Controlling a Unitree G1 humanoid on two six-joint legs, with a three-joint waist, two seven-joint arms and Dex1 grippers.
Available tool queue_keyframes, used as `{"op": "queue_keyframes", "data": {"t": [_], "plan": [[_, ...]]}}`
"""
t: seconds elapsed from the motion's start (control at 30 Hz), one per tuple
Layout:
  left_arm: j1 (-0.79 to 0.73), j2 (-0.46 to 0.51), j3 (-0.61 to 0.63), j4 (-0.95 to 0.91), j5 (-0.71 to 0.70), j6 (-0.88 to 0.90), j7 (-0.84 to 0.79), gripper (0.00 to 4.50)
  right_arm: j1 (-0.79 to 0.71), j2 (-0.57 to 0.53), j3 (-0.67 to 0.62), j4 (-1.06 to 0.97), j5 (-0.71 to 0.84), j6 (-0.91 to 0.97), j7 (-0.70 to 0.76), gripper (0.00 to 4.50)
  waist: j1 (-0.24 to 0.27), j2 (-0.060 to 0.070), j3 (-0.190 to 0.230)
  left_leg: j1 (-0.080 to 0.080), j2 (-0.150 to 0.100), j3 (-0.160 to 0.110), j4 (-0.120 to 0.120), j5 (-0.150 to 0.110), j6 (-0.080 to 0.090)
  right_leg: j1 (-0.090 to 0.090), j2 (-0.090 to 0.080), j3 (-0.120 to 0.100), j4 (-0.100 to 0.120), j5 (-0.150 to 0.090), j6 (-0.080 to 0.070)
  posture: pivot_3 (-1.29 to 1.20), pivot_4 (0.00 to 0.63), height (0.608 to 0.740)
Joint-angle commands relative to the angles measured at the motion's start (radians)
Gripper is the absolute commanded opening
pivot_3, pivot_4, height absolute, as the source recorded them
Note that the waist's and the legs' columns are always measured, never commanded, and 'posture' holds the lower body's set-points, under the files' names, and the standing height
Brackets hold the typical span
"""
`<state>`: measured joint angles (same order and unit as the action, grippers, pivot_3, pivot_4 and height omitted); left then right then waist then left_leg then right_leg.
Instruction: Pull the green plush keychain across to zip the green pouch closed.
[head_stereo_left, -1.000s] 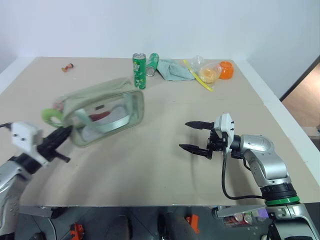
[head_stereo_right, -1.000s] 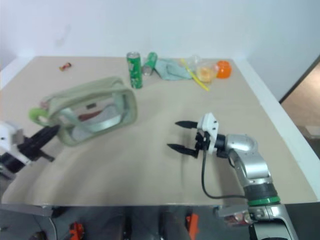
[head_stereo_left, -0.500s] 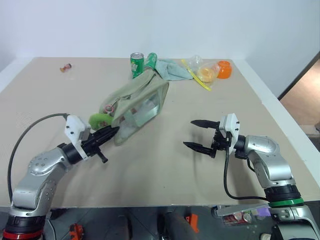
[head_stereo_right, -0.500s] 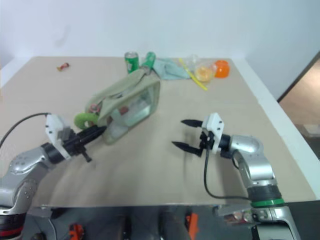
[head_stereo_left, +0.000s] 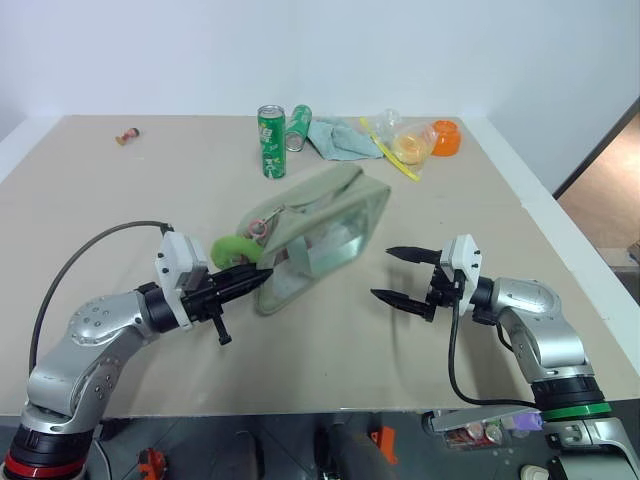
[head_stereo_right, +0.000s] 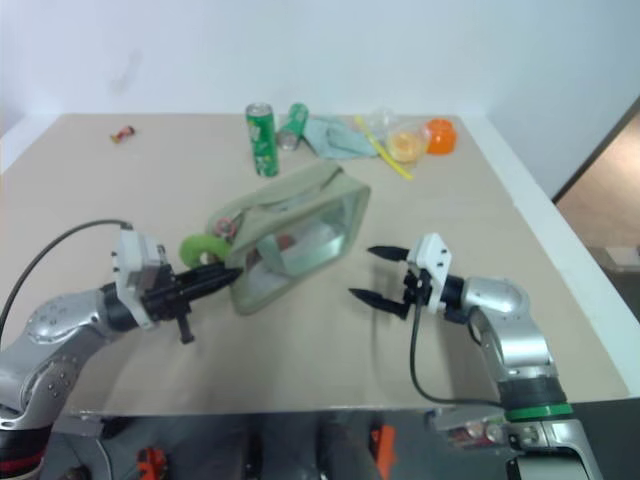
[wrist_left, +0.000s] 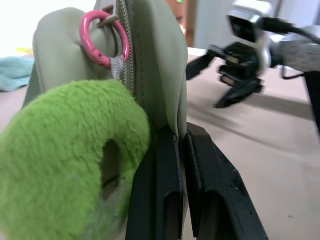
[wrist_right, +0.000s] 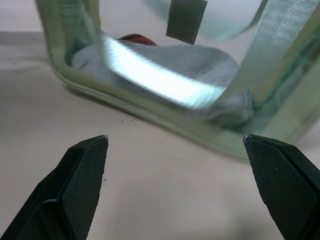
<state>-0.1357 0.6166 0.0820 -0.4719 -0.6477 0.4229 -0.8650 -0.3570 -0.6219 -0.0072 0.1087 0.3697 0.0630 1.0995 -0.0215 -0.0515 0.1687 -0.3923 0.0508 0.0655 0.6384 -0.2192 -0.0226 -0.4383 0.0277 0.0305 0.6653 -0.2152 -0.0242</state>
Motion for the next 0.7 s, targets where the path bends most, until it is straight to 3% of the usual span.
{"op": "queue_keyframes", "data": {"t": [0.03, 0.33, 0.7], "plan": [[-0.006, 0.01, -0.006, -0.043, -0.019, -0.013, -0.037, 0.03, 0.0, -0.022, -0.049, 0.004, 0.004, -0.017, -0.008, 4.5, 0.0, 0.0, 0.0, 0.0, 0.0, 0.0, 0.0, 0.0, 0.0, 0.0, 0.0, 0.0, 0.0, 0.0, 0.0, 0.0, 0.15, 0.74], [-0.006, 0.069, 0.07, 0.119, 0.071, -0.054, -0.053, 0.03, 0.056, -0.047, -0.088, 0.005, 0.002, -0.025, -0.025, 4.5, -0.001, 0.0, 0.0, 0.001, 0.0, 0.0, 0.0, 0.0, 0.0, 0.0, 0.0, 0.0, 0.0, 0.0, 0.0, 0.0, 0.15, 0.74], [0.005, 0.119, 0.159, 0.1, 0.045, -0.022, -0.025, 0.03, 0.057, -0.048, -0.089, 0.025, -0.002, -0.046, -0.019, 4.5, -0.002, 0.0, 0.0, 0.001, 0.001, 0.001, 0.0, 0.0, 0.0, 0.0, 0.0, 0.001, 0.0, 0.0, -0.001, 0.0, 0.15, 0.74]]}}
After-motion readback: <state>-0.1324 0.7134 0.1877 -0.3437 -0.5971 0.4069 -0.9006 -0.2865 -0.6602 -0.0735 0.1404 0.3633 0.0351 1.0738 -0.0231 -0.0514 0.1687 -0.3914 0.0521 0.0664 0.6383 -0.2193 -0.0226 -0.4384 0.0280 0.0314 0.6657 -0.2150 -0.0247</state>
